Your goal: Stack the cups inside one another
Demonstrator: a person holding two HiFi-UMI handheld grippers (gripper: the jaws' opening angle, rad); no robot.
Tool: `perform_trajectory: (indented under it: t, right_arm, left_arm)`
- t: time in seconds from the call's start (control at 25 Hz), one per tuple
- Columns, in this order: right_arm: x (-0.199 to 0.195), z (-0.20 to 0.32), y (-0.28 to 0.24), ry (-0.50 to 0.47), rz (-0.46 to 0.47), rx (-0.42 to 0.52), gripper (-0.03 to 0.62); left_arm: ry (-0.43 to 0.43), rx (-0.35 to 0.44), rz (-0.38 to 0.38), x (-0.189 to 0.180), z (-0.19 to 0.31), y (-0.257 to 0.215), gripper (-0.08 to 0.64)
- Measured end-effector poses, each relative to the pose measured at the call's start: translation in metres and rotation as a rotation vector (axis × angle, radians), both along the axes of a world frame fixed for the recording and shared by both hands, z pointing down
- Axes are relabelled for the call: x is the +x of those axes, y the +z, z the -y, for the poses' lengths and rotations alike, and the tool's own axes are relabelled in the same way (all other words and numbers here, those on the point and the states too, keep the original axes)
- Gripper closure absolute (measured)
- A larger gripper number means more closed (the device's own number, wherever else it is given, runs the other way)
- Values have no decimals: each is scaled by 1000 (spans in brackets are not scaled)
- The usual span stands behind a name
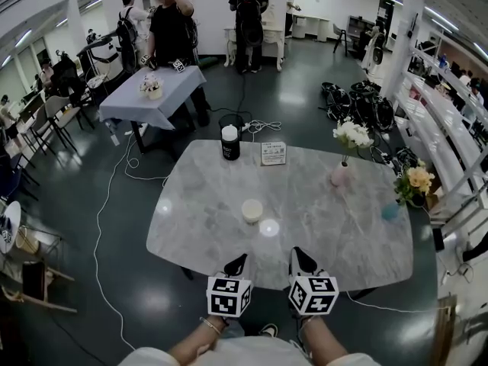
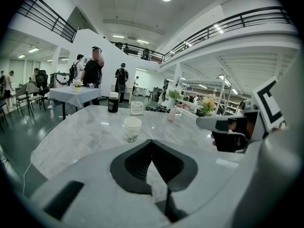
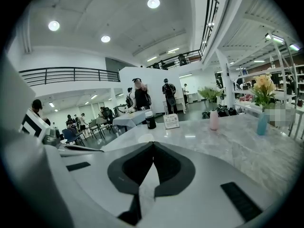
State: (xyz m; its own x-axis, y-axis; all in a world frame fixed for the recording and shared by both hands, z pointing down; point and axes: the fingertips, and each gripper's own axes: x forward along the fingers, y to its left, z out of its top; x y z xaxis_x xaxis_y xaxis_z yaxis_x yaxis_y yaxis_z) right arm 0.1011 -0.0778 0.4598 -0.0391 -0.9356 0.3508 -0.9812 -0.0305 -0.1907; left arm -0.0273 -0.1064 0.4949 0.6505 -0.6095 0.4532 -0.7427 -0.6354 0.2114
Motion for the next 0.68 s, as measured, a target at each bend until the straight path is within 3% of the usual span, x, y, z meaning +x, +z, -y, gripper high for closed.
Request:
perform_trajectory:
  t: [0.68]
  right_arm:
    - [2,-2,3,7,-17,-15,584]
  left_arm:
    - [12,3,-6,5,3,0,563]
